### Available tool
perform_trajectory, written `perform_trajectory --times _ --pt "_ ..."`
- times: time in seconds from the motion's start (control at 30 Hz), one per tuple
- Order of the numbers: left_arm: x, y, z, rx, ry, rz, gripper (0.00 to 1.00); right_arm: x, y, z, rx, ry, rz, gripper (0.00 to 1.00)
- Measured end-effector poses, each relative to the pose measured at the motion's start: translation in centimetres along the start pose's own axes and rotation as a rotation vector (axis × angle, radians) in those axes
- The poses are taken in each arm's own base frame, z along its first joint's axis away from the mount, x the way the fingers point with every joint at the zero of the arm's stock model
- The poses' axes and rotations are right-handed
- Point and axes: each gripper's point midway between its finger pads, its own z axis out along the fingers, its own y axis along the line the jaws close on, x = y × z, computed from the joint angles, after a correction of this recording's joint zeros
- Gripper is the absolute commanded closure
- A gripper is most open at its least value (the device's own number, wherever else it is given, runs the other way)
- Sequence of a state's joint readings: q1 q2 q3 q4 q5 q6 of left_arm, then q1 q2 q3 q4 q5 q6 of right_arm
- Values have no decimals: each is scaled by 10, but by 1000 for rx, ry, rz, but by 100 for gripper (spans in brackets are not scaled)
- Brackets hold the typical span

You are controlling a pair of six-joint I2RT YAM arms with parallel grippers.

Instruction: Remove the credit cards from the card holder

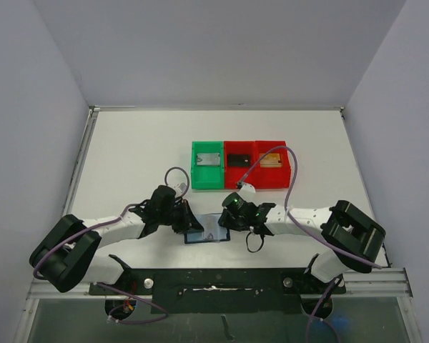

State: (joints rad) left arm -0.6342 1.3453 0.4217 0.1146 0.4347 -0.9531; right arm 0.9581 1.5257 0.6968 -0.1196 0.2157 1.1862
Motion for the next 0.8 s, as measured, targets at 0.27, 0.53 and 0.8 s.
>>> perform_trajectory --times 0.27,0.53,0.8 --pt "0 0 1 -1 1 -9 100 5 -14 -12 32 12 -76 67" --pt "1 2 2 -8 5 -12 100 4 18 -20 -38 12 -125 65" --pt "-2 0 3 -9 7 -7 96 13 23 -10 -37 39 -124 68"
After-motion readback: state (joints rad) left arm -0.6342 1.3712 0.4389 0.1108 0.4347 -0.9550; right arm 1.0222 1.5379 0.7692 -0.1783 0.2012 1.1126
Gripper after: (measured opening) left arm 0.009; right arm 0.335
